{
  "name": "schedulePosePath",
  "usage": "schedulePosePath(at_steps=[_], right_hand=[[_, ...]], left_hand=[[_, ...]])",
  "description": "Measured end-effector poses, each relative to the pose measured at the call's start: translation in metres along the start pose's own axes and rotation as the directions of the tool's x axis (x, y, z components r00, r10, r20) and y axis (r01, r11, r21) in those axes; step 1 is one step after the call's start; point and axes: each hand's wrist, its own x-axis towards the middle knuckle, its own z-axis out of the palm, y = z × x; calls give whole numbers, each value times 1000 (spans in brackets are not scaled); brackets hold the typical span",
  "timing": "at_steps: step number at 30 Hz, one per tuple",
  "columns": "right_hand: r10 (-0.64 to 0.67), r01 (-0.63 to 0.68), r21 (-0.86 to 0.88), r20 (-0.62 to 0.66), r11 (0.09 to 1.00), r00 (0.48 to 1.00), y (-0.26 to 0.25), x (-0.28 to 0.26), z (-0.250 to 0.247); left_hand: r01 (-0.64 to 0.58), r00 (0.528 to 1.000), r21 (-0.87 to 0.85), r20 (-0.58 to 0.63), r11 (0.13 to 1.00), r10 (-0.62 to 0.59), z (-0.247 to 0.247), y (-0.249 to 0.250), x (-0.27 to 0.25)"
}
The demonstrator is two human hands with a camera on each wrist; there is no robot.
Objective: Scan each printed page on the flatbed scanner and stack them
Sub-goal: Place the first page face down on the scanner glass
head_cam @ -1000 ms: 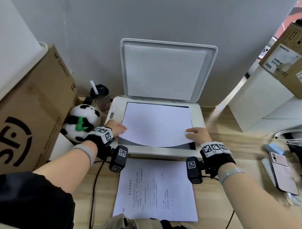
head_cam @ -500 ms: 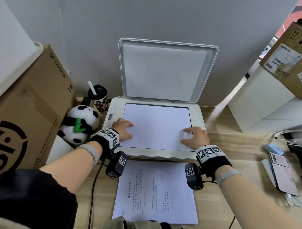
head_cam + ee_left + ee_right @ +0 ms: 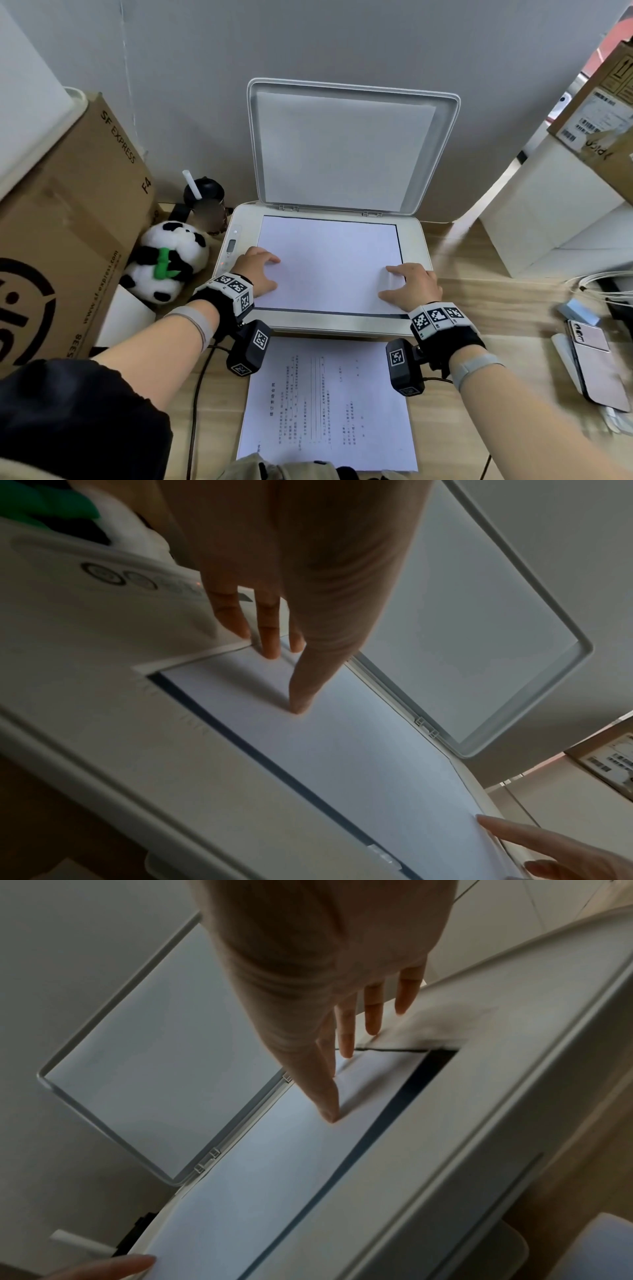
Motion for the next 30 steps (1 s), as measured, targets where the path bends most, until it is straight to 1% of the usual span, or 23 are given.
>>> schedulePosePath(at_steps=[4, 8, 19, 21, 23, 24, 26, 28, 30], right_hand=[[-3, 3, -11, 0, 1000, 1000, 0, -2, 1], [-4, 4, 15, -11, 1000, 1000, -1, -2, 1], [1, -1, -14, 3, 1000, 1000, -3, -2, -1], [-11, 11, -28, 4, 1000, 1000, -3, -1, -1], [-29, 29, -26, 2, 999, 1000, -3, 3, -2], [-39, 39, 13, -7, 999, 999, -4, 6, -2], [-43, 50, 196, -39, 979, 998, -6, 13, -6], [-15, 36, 410, -55, 911, 998, -9, 20, -12], [23, 4, 582, -39, 813, 999, -13, 26, -18]], left_hand=[[0, 1000, -21, 1, 1000, 0, 0, -1, 1], [8, 1000, -43, 6, 999, -8, 0, -1, 3], [31, 999, -40, 15, 999, -31, 1, 0, 4], [29, 999, -35, 18, 999, -28, 0, 0, 6], [10, 1000, -52, -5, 999, -10, -4, 1, 9], [3, 999, -88, -40, 996, -7, -7, 2, 12], [0, 990, -188, -136, 982, -26, -19, 8, 21], [5, 975, -335, -210, 942, -79, -38, 20, 32], [31, 963, -515, -214, 857, -163, -62, 34, 46]])
